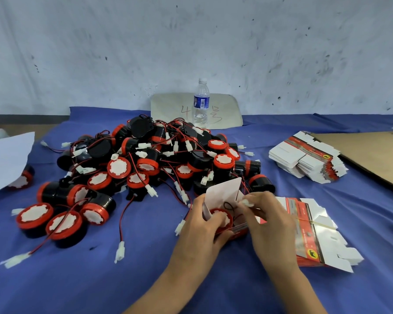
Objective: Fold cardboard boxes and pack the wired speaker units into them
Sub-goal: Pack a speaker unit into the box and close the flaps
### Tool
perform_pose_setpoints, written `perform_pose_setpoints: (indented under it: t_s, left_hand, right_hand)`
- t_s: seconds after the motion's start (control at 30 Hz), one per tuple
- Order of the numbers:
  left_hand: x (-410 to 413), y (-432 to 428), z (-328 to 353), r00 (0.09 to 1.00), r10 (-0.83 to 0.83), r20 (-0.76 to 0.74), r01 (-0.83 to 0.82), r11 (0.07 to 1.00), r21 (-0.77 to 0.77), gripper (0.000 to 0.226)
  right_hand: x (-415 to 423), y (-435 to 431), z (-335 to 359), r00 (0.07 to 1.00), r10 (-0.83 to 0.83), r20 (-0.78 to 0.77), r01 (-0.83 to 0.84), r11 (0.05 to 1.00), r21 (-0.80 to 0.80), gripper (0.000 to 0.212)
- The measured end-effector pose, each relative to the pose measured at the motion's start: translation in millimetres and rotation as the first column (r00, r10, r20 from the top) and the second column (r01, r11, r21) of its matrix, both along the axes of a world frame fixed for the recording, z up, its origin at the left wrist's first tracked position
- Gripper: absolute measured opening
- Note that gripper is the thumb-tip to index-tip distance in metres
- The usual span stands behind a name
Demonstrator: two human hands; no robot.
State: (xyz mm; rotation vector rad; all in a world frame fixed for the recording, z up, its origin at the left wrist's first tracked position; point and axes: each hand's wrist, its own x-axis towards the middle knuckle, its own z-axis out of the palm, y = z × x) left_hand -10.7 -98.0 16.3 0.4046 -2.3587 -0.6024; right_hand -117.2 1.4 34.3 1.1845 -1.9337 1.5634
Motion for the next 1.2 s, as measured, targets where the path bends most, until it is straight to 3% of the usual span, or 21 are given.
perform_pose_setpoints:
  t_s: [0.13, 0.27, 0.37, 0.5, 0.63, 0.77, 0.97, 1.1, 1.2]
  left_hand:
    - [-0.6, 0.9, 0.9, 1.000, -0.003, 0.007, 0.003, 1.000, -0.008, 0.016]
    - [0.0, 1.8, 1.9, 1.000, -0.002, 0.016, 0.002, 1.000, -0.011, 0.015]
    - [-0.1, 2.7, 1.8, 1.000, 0.004, 0.021, -0.004, 1.000, -0.017, 0.015]
    - [-0.5, 3.7, -0.7, 0.999, 0.015, 0.036, -0.014, 1.000, -0.024, 0.015]
    - [-0.4, 3.3, -4.4, 1.000, 0.013, 0.026, -0.013, 1.000, 0.012, 0.020]
    - [-1.1, -1.0, -5.0, 1.000, 0.004, 0.001, -0.004, 0.994, 0.113, 0.049]
    - [-1.5, -2.9, -8.8, 1.000, -0.001, -0.004, 0.001, 0.986, 0.166, 0.071]
    - [-1.2, -1.7, -9.5, 1.000, 0.005, 0.015, -0.008, 0.979, 0.203, 0.074]
    - [-1.3, -1.3, -9.6, 1.000, -0.001, 0.028, -0.005, 0.981, 0.193, 0.085]
  right_hand:
    - [1.1, -3.4, -2.6, 0.973, -0.015, -0.231, 0.057, 0.983, 0.175, 0.019]
    - [-0.9, -1.5, -1.6, 0.907, -0.120, -0.403, 0.221, 0.952, 0.214, 0.016]
    - [-2.4, -0.8, -3.2, 0.878, -0.209, -0.431, 0.342, 0.904, 0.256, 0.021]
    - [-1.7, -0.6, -3.7, 0.869, -0.158, -0.469, 0.354, 0.861, 0.365, 0.021]
    - [-1.1, 1.4, -2.8, 0.894, -0.128, -0.429, 0.304, 0.877, 0.371, 0.002]
    - [5.2, 2.3, -4.6, 0.933, -0.130, -0.337, 0.275, 0.859, 0.432, 0.048]
    - [5.1, 3.2, -2.0, 0.979, -0.128, -0.161, 0.202, 0.737, 0.645, 0.068]
    - [4.8, 7.6, -2.2, 0.991, -0.133, -0.033, 0.127, 0.796, 0.591, 0.063]
    - [2.8, 7.8, -1.3, 0.993, -0.112, 0.034, 0.066, 0.777, 0.626, 0.063]
